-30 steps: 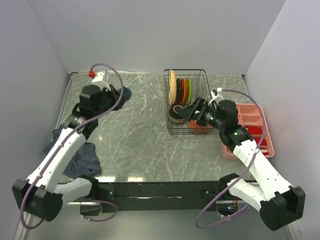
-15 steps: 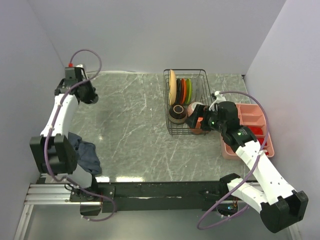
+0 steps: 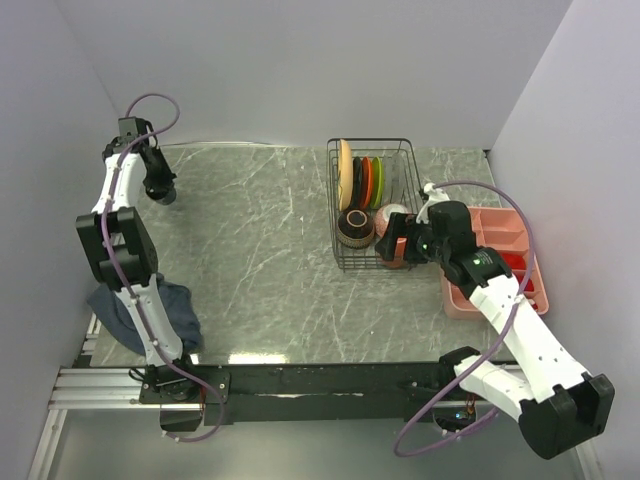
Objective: Unload the mixed dishes from the dish rack
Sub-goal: Place the cup at the center of the board.
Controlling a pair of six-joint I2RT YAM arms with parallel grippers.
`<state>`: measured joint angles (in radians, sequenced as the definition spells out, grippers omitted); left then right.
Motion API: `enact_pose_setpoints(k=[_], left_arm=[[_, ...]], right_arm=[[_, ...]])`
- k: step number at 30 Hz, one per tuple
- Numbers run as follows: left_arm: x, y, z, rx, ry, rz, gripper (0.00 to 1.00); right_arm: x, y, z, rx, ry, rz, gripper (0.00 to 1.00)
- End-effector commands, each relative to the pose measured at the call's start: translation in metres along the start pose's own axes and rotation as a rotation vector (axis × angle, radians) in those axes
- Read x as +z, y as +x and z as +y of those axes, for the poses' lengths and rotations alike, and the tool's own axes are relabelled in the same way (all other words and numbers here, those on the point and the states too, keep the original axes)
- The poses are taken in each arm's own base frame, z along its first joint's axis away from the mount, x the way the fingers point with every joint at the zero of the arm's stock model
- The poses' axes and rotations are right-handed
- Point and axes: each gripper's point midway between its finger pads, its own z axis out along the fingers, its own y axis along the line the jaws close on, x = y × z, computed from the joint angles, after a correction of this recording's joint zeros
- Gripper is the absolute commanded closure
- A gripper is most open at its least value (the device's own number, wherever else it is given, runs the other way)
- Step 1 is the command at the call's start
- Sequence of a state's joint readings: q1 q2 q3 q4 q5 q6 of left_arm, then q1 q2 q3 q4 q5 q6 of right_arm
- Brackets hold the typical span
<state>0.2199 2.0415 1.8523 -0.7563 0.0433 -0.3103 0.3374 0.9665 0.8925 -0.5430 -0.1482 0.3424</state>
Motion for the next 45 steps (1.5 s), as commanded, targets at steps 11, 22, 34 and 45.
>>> enact_pose_setpoints(k=[11,22,34,45], left_arm=[[0.038,-0.022,0.028,-0.034,-0.049,0.039,0.96],[0.045,-0.024,0.030,-0.045,-0.062,0.045,0.54],[-0.013,-0.056,0.010,-0.050,0.009,-0.090,0.06],[-0.086,-0.043,-0.030,0.020,0.152,-0.191,0.01]], right_arm=[[0.006,-0.024,-0.010,-0.057,0.080,-0.027,0.00],[0.008,-0.029,-0.013,-0.070,0.100,-0.035,0.00],[0.001,-0.035,-0.012,-0.069,0.101,-0.064,0.00],[-0.004,-0.039,0.005,-0.074,0.036,-0.078,0.00]])
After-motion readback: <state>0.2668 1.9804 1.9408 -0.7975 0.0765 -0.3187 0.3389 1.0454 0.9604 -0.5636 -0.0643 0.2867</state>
